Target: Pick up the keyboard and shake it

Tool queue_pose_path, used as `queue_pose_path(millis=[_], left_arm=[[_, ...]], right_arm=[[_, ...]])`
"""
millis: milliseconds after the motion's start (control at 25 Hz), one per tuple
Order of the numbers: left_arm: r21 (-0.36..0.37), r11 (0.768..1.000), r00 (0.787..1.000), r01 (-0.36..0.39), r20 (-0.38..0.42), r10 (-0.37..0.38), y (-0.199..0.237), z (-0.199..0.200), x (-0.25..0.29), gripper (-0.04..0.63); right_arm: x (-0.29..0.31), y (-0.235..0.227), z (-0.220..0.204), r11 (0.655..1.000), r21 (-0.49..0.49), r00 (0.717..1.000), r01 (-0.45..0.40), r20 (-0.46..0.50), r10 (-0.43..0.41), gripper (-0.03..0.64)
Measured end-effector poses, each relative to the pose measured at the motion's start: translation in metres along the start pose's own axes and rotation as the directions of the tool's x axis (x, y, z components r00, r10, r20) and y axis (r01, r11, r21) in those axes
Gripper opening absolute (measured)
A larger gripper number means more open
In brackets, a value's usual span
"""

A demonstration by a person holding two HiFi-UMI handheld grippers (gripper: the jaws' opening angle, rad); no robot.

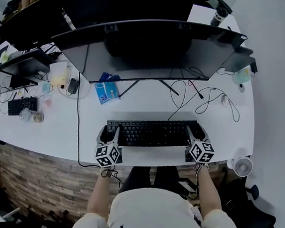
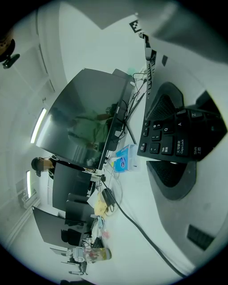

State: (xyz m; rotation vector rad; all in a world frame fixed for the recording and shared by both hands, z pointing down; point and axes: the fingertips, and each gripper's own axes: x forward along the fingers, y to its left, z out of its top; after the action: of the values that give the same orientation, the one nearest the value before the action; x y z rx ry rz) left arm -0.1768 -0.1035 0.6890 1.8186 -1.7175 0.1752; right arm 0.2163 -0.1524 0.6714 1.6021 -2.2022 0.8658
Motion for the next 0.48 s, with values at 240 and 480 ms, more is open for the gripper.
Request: queue_pose_path(millis=[240, 480], left_arm=[[0.002, 1.0, 1.0, -0.005, -0.028, 0.005, 0.002, -0.011, 0.007, 0.275], [-0.002, 1.0, 0.998, -0.01, -0.054, 0.01, 0.003, -0.021, 0.013, 0.275]], right_arm=[[0.005, -0.006, -0.013, 1.0, 0.014, 0.999, 0.015, -0.029, -0.014, 0.245], [0.01, -0.013, -0.022, 0.999, 0.021, 0.998, 0.025, -0.055, -0.024, 0.245]])
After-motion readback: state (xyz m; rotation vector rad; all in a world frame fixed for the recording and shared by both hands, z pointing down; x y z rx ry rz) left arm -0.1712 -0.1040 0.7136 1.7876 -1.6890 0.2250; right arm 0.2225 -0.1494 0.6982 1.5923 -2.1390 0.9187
